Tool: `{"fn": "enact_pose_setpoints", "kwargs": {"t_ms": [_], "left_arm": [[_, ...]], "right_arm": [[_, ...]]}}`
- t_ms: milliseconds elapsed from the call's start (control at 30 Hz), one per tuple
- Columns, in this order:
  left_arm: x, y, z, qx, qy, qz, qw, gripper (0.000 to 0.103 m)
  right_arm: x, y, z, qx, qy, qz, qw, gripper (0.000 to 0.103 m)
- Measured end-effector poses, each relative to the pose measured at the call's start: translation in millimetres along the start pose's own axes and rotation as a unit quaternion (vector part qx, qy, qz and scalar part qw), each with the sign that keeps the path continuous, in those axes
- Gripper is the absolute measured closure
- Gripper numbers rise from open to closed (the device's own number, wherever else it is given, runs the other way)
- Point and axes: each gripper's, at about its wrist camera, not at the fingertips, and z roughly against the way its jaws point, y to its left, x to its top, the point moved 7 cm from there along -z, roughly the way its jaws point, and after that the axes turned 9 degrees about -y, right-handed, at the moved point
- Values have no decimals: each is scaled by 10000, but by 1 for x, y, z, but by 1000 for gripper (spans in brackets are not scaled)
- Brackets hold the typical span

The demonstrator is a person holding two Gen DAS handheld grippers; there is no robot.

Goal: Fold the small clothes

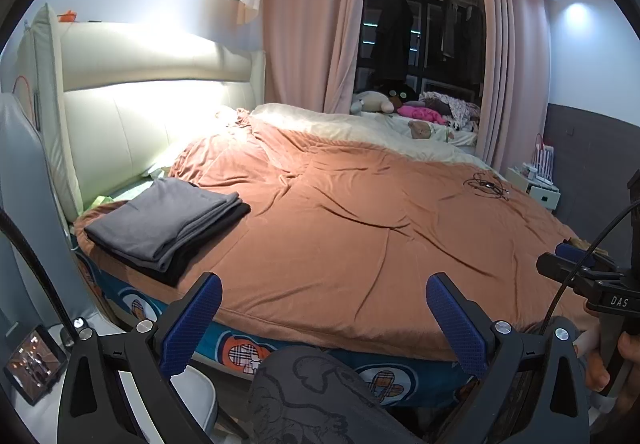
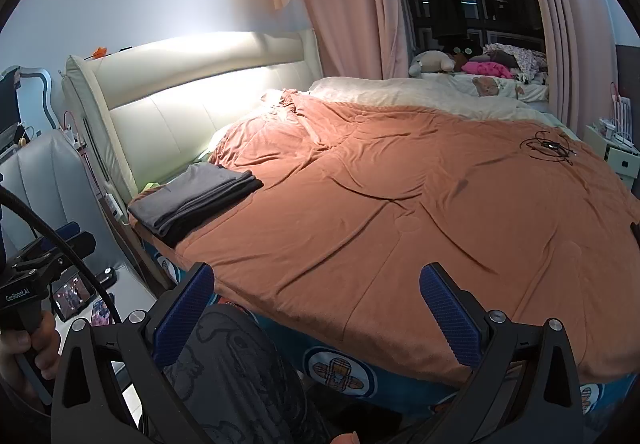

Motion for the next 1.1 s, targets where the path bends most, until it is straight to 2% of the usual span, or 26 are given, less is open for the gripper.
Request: {"fn": "enact_pose_setpoints", "kwargs": {"t_ms": [1100], "left_arm": [[-10, -3, 13, -89, 35, -59, 9999, 0]], "right_arm": [[-4, 6, 3, -45, 35, 53, 10000, 0]]}}
